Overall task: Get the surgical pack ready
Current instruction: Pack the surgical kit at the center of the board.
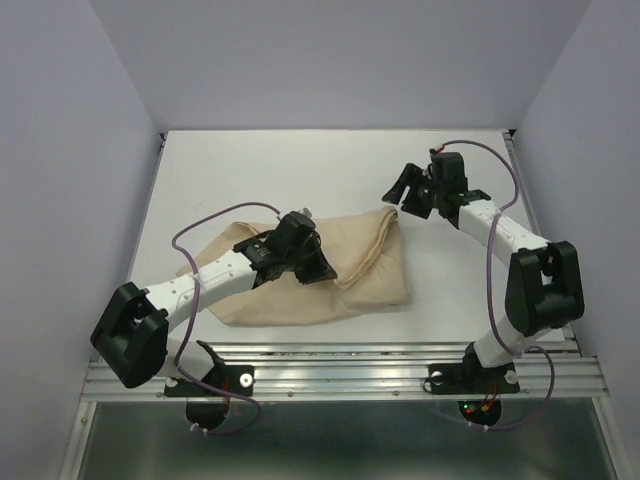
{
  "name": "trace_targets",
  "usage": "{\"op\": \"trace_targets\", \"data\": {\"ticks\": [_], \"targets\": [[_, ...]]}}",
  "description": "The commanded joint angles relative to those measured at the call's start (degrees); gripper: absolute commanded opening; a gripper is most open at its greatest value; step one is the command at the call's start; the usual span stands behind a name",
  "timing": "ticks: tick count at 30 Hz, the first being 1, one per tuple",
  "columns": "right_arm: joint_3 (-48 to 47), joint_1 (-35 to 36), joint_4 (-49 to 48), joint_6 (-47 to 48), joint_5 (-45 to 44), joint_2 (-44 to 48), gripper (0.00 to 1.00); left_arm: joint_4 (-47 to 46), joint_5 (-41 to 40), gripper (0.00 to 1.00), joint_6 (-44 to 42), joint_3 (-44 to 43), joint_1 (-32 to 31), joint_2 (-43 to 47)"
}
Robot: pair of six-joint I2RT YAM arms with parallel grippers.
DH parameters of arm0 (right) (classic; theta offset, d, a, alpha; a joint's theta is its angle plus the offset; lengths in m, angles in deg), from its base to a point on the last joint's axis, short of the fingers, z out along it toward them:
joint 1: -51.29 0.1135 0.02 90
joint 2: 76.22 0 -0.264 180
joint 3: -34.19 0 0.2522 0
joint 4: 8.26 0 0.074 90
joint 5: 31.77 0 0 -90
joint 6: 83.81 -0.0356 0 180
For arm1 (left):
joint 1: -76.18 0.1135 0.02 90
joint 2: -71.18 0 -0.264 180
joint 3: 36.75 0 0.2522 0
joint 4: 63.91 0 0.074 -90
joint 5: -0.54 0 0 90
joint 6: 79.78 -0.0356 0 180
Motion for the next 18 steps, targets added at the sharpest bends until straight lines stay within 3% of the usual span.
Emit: {"op": "trace_targets", "data": {"ticks": [1, 4, 5, 7, 9, 18], "targets": [[-2.8, -0.4, -1.9, -0.5, 2.3, -3.7, 0.66, 1.4, -0.4, 0.00, -1.8, -1.9, 0.5, 1.0], [-2.3, -0.4, -2.1, -1.0, 3.4, -4.6, 0.40, 2.5, -0.6, 0.00, -2.3, -2.6, 0.6, 0.8], [-2.2, -0.4, -2.1, -1.2, 3.5, -4.5, 0.27, 2.6, -0.6, 0.00, -2.4, -2.7, 0.6, 0.9], [-2.1, -0.4, -2.1, -1.1, 3.3, -4.0, 0.12, 2.8, -0.6, 0.00, -2.6, -2.7, 0.7, 0.7], [-2.1, -0.4, -2.0, -0.8, 3.3, -3.4, 0.04, 3.2, -0.6, 0.00, -2.9, -2.8, 1.0, 0.5], [-1.9, -0.4, 1.5, 1.7, 6.0, 0.3, 0.01, 7.0, -0.3, 0.00, -7.0, -5.3, 4.3, 2.0]]}}
